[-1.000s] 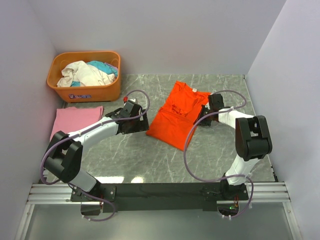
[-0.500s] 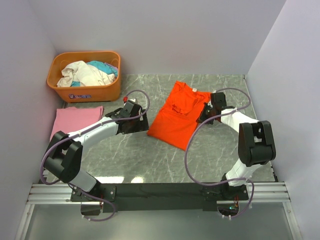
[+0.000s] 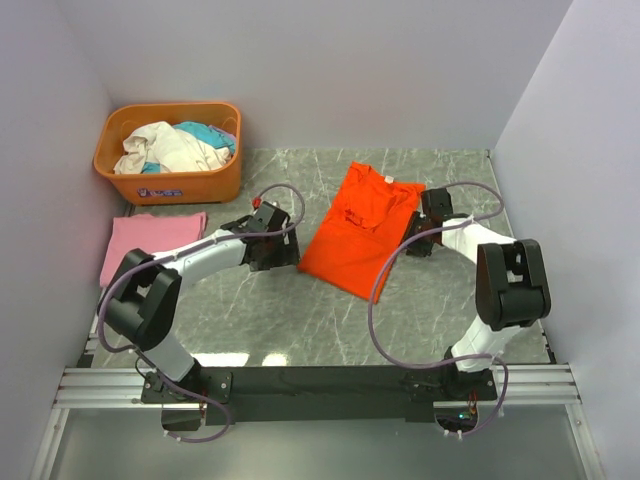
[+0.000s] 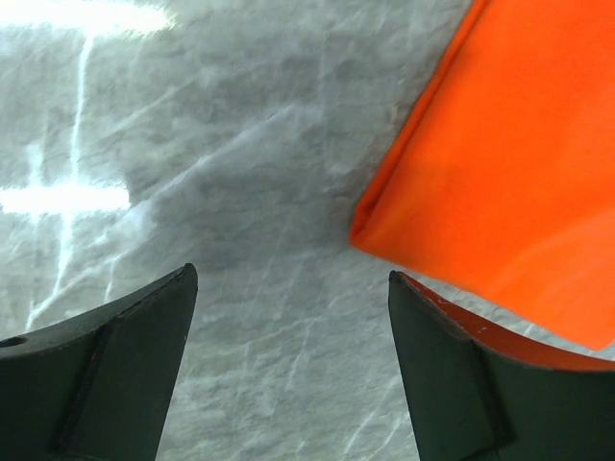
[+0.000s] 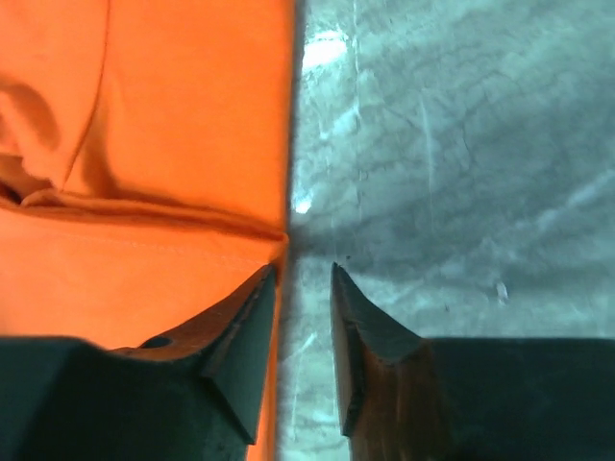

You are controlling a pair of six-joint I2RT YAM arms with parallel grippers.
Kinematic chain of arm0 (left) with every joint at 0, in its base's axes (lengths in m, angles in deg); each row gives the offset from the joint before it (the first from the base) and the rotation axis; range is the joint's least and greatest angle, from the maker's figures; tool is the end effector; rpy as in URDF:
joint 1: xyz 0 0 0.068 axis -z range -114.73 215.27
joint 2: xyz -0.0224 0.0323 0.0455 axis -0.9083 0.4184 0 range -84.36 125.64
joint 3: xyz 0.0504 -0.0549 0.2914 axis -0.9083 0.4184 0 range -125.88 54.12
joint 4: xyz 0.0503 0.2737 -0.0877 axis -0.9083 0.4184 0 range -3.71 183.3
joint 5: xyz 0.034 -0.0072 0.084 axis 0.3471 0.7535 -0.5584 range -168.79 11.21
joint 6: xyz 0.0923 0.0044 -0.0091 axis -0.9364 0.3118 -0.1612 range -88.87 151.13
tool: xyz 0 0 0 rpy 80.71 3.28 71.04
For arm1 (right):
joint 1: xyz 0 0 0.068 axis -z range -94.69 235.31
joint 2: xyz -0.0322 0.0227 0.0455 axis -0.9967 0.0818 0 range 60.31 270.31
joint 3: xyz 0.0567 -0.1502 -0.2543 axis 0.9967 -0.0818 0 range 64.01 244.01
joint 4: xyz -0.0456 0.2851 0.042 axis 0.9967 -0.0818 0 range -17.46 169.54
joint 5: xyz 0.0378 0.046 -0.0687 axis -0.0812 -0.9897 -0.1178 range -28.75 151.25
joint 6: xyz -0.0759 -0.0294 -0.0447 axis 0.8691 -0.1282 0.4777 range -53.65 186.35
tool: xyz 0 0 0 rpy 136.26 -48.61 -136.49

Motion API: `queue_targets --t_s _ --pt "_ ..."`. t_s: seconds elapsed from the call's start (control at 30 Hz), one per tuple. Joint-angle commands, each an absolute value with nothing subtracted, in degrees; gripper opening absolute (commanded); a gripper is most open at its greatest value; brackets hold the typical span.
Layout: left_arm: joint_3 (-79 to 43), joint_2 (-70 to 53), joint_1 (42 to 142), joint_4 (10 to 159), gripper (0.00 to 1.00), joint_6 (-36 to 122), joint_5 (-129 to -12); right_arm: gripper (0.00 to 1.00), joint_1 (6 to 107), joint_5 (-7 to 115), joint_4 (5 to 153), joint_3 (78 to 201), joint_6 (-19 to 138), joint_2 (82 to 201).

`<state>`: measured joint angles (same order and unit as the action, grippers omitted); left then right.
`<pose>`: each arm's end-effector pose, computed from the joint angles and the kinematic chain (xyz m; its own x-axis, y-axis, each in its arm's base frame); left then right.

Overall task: Fold and stack the t-shirts
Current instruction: Fold the T-shirt at the center of the board.

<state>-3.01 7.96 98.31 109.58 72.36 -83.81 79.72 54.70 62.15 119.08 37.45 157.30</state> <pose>0.3185 -0.1984 0.1615 -0.8701 -0.2172 -0.4424 -0.0912 0.9531 -0.2885 0.3793 0.0467 0.1286 -0.8239 0.4018 -0.3996 0.2782 0.9011 0.3326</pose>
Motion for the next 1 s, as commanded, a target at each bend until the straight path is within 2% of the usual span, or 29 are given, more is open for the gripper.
queue_targets --t_s 0.0,0.17,0.4,0.57,0.67,0.73,0.77,0.87,0.9,0.97 --pt "-7.4 9.06 98.49 107.83 0.86 72.88 -82.4 0.4 80.21 55.37 60.9 119.3 37.08 151.02" --pt "-10.65 13.1 98.4 107.3 0.83 73.32 -81.17 0.42 80.21 49.92 62.3 115.09 35.59 144.34" --pt "-13.65 18.03 98.49 106.78 0.72 73.84 -79.23 0.42 80.21 41.65 66.09 110.25 32.25 141.44" --pt "-13.3 20.49 98.49 106.6 0.64 74.28 -77.57 0.42 80.21 42.79 65.74 108.92 31.54 140.55" --pt "-11.37 20.15 98.75 106.07 0.56 74.99 -76.42 0.42 80.21 43.31 65.56 109.27 31.46 140.82" --pt "-9.35 19.62 99.19 106.07 0.45 75.95 -76.16 0.42 80.21 43.49 65.65 109.88 31.37 141.26" --pt "-7.69 19.01 99.28 105.9 0.37 76.83 -76.07 0.42 80.21 43.67 65.48 110.15 31.37 141.43" --pt "-4.52 17.61 99.72 104.15 0.27 78.24 -74.49 0.42 80.21 44.11 65.21 111.47 31.28 142.57" --pt "-2.5 17.25 99.9 103.61 0.2 79.28 -73.97 0.42 80.21 44.19 65.21 111.82 31.2 143.01" --pt "-0.73 16.11 100.25 103.0 0.13 80.43 -73.44 0.42 80.3 44.19 65.38 112.44 30.93 143.36"
